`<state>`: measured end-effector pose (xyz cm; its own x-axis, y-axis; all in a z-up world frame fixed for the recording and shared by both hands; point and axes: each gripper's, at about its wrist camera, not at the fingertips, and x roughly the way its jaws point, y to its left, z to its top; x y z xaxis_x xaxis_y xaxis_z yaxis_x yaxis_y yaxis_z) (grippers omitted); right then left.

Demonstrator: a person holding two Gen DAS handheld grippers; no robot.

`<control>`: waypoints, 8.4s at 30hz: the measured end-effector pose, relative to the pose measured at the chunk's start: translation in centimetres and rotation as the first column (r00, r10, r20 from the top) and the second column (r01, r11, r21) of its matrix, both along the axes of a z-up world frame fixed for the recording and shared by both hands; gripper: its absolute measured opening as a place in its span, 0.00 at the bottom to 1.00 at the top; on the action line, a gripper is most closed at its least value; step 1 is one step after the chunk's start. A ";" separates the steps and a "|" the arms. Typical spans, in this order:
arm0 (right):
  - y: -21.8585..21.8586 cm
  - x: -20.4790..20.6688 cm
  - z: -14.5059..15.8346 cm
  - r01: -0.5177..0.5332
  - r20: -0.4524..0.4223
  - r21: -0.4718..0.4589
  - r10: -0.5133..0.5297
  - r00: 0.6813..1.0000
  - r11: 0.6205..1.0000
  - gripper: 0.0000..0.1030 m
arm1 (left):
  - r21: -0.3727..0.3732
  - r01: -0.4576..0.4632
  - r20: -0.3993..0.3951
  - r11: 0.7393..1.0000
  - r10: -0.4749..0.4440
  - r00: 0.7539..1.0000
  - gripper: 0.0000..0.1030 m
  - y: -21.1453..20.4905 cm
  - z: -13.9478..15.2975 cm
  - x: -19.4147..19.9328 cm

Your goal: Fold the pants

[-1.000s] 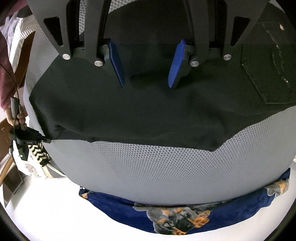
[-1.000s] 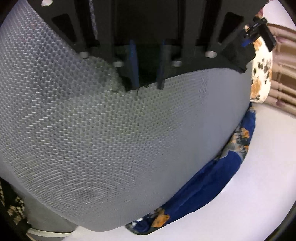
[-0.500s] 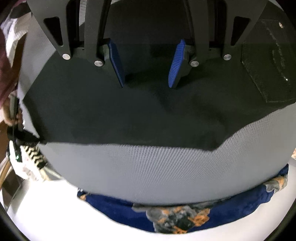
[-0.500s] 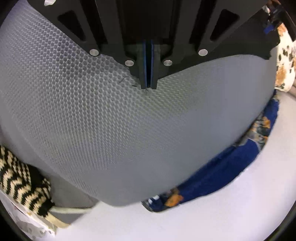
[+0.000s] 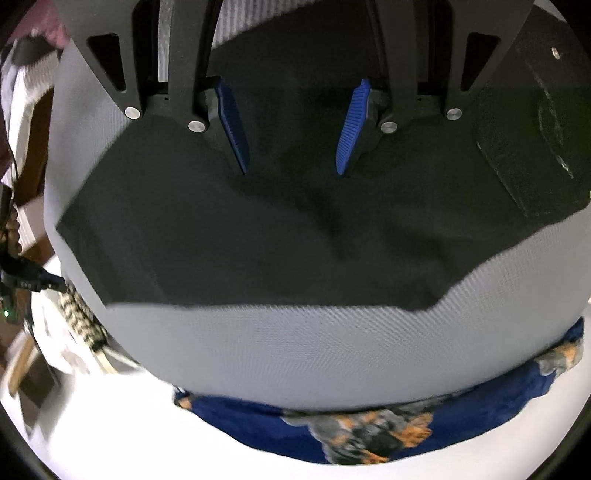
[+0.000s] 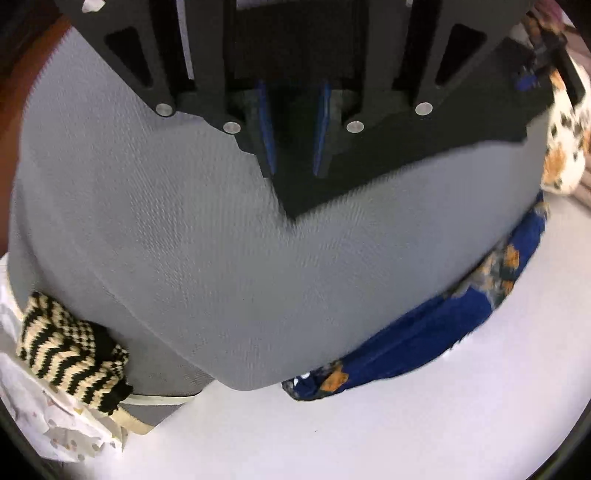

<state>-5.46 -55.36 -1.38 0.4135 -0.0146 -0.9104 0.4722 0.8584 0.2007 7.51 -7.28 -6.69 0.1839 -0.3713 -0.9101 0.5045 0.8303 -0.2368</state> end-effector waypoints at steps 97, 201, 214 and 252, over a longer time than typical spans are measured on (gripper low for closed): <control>25.2 15.0 -4.1 -0.570 0.132 0.190 0.555 0.822 0.799 0.44 | 0.037 -0.256 0.127 0.966 0.250 0.960 0.51 11.4 -0.1 5.3; 21.8 6.5 -6.3 -0.278 0.143 0.514 0.238 0.961 0.812 0.46 | -0.389 -0.254 -0.440 0.886 0.064 0.896 0.54 4.3 -3.5 2.1; 21.3 5.7 -6.9 -0.259 0.126 0.498 0.226 0.966 0.828 0.46 | -0.318 -0.296 -0.474 0.901 0.119 0.873 0.05 1.7 -3.3 2.0; 26.9 13.7 -6.7 -0.460 -0.059 -0.052 0.457 0.887 0.886 0.42 | -0.018 -0.064 0.029 0.998 0.065 0.997 0.22 0.3 0.1 5.9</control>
